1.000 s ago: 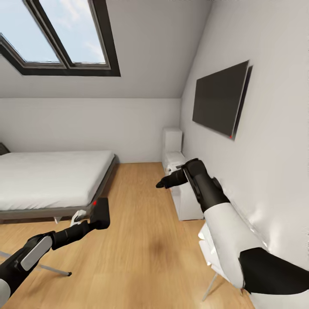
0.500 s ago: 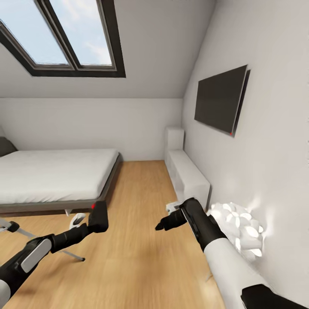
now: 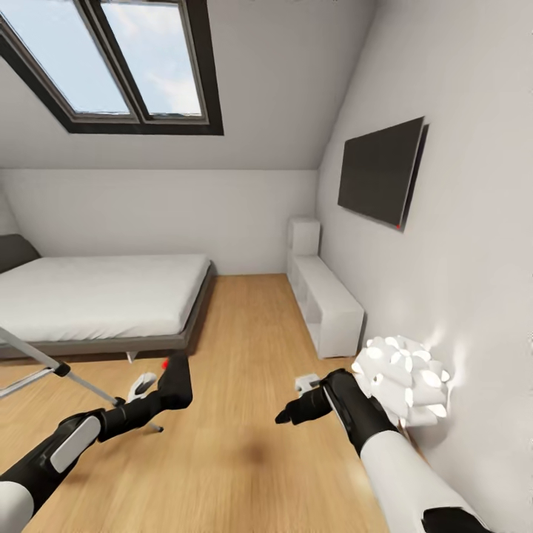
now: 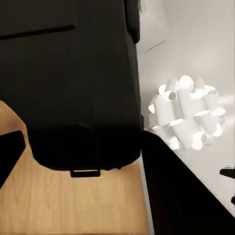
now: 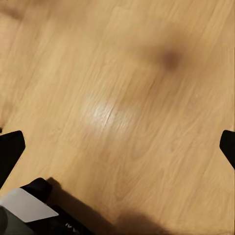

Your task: Attach the digital camera to the camera tripod in the bedroom.

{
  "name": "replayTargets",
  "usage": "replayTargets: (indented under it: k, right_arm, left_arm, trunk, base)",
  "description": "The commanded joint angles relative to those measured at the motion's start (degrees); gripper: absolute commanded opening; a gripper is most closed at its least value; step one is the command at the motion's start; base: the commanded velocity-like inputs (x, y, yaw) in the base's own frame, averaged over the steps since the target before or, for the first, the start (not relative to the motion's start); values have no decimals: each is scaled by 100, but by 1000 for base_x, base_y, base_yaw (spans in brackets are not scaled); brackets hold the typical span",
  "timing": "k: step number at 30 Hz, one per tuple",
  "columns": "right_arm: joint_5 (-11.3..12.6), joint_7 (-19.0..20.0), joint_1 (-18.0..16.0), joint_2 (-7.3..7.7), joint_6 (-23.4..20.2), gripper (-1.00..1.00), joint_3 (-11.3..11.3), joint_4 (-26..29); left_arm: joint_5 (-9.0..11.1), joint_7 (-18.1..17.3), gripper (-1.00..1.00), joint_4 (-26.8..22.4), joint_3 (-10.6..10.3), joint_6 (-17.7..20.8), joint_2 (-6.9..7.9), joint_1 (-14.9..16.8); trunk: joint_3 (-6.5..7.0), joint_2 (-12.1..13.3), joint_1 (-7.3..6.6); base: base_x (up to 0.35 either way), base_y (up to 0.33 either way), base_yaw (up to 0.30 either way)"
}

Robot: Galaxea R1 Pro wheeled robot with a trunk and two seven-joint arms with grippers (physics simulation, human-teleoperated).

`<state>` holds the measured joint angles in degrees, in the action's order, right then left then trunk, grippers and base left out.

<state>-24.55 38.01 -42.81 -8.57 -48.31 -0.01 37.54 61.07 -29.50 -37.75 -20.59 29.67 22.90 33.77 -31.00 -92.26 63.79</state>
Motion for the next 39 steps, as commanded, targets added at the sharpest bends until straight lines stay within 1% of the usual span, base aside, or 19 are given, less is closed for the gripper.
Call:
replayTargets:
  k: [1,3,4,8,9,11,12,14,16,17,18,19,21,22,23,25,27,28,39]
  right_arm:
    - [-58,45,-1,17,6,100,-84,-48]
    - [-60,43,3,50,36,100,-238,-134]
    - [-64,45,5,72,58,100,-376,-191]
    - [-90,43,8,95,88,100,-560,-258]
    - [-98,44,9,96,91,100,-576,-265]
    - [-109,43,9,96,95,100,-600,-277]
    - [-116,42,9,95,98,100,-614,-286]
    - [-121,41,9,91,99,100,-624,-291]
    - [-122,40,10,86,116,100,-636,-296]
    - [-117,40,10,85,160,100,-641,-298]
    - [-116,40,10,83,180,100,-643,-298]
    - [-109,40,10,78,222,100,-642,-299]
    - [-104,40,10,72,255,100,-645,-299]
    - [-104,40,10,60,294,100,-648,-300]
    - [-97,40,10,56,301,100,-648,-300]
    - [-86,40,10,53,308,100,-649,-300]
    - [-80,40,10,61,313,100,-650,-300]
    - [-77,40,10,59,313,100,-650,-300]
    - [-68,40,10,48,317,100,-650,-300]
  left_arm:
    - [46,49,-100,-12,-20,18,2,7]
    - [42,161,-100,-38,-18,19,-7,7]
    - [40,274,-100,-63,-19,20,-22,7]
    - [38,523,-100,-94,-15,27,-94,8]
    - [38,687,-100,-106,-15,50,-166,8]
    - [39,890,-100,-135,-23,73,-264,9]
    - [38,1128,-100,-193,-27,101,-381,10]
    - [34,1404,-100,-281,-27,134,-506,9]
    - [31,2109,-100,-481,-15,168,-763,12]
    - [32,2735,-100,-631,-8,180,-933,13]
    - [33,2946,-100,-687,-6,182,-979,12]
    - [34,3353,-100,-811,-3,177,-1054,10]
    - [38,3727,-100,-946,-1,164,-1113,9]
    - [54,4426,-100,-1242,-3,144,-1261,9]
    - [51,4591,-100,-1312,-4,141,-1333,8]
    - [40,4775,-100,-1378,-7,137,-1484,9]
    - [38,4855,-100,-1417,-13,129,-1583,9]
    - [37,4868,-100,-1424,-14,125,-1601,10]
    - [37,4891,-100,-1423,-12,116,-1632,8]
  trunk:
    - [-6,-4,-1]
    - [-6,-4,-1]
    - [-6,-4,-1]
    - [-6,-4,-1]
    - [-6,-4,-1]
    - [-6,-4,-1]
    - [-6,-4,-1]
    - [-6,-4,-1]
    - [-6,-4,-1]
    - [-6,-4,-1]
    - [-6,-4,-1]
    - [-6,-4,-1]
    - [-6,-4,-1]
    - [-6,-4,-1]
    - [-6,-4,-1]
    - [-6,-4,-1]
    - [-6,-4,-1]
    - [-6,-4,-1]
    - [-6,-4,-1]
  base:
    - [-81,33,0]
    - [-53,22,0]
    - [-33,14,0]
    - [-19,8,0]
    - [-9,4,0]
    - [-6,3,0]
    - [-4,1,0]
    - [-3,1,0]
    - [-1,0,0]
    - [0,0,0]
    - [0,0,0]
    - [0,0,0]
    - [0,0,0]
    - [0,0,0]
    - [0,0,0]
    - [0,0,0]
    - [0,0,0]
    - [0,0,0]
    - [0,0,0]
